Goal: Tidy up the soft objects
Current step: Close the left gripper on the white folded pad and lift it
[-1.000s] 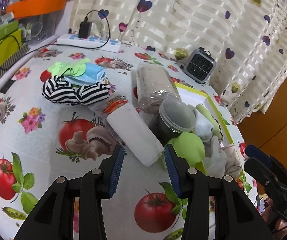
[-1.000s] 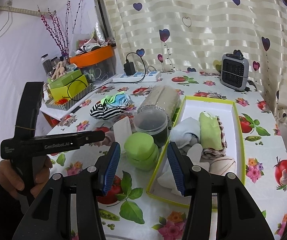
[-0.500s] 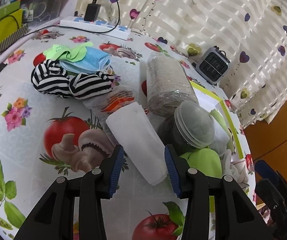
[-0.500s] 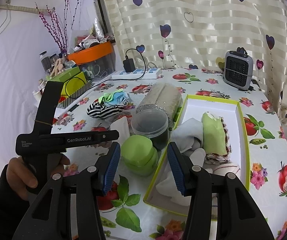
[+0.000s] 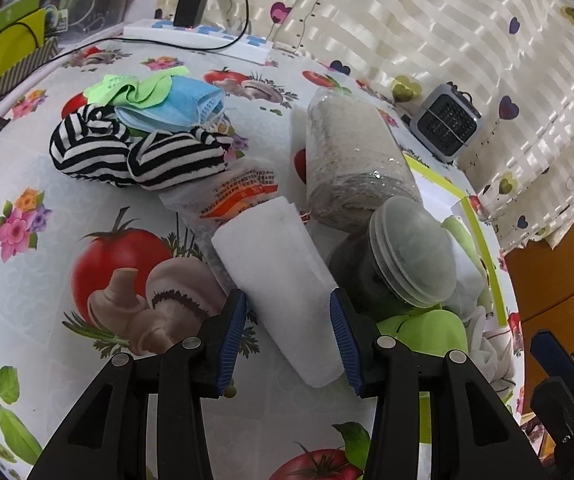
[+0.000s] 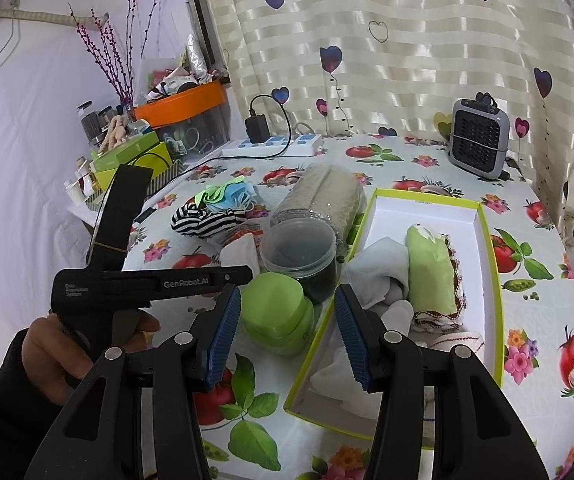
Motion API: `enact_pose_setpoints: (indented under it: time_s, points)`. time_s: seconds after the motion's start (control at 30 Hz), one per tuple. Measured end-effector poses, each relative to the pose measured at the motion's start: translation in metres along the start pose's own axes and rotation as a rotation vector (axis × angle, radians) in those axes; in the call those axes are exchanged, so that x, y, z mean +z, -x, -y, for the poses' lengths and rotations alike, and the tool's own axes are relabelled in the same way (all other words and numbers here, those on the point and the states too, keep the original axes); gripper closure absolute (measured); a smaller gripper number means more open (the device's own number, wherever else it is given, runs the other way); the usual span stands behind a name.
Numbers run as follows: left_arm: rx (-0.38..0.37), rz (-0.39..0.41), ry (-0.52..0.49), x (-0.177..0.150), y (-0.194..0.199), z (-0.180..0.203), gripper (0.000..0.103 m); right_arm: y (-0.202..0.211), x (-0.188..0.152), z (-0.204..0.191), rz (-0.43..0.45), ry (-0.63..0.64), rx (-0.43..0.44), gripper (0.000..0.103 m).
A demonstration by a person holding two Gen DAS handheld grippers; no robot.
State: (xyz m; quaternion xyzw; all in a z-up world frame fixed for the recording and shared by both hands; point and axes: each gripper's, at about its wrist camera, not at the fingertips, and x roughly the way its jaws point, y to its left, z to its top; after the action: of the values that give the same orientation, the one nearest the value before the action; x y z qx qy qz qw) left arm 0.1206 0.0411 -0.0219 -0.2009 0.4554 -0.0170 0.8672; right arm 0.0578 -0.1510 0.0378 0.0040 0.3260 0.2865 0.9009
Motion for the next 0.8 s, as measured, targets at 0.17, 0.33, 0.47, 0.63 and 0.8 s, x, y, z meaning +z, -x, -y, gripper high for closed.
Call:
enact_pose_setpoints:
  time_s: [0.17, 0.33, 0.47, 0.63, 0.8]
  points:
    - [0.021, -0.015, -0.005, 0.0, -0.004, -0.002, 0.062, 0.0, 0.0, 0.0, -0.001, 0.0, 0.001, 0.053]
    - [0.026, -0.01, -0.017, -0.002, -0.005, -0.002, 0.078, -0.002, -0.001, 0.002, -0.008, -0.01, -0.002, 0.053]
    - [0.025, 0.002, -0.014, -0.003, 0.001, -0.006, 0.084, -0.002, -0.002, 0.002, -0.006, -0.014, -0.006, 0.053]
    - [0.031, 0.024, -0.007, -0.006, 0.012, -0.014, 0.088, -0.001, -0.001, -0.001, -0.004, -0.011, 0.0, 0.053]
    - [0.037, 0.04, -0.007, -0.011, 0.026, -0.024, 0.088, -0.001, 0.002, -0.006, 0.0, 0.003, 0.007, 0.053]
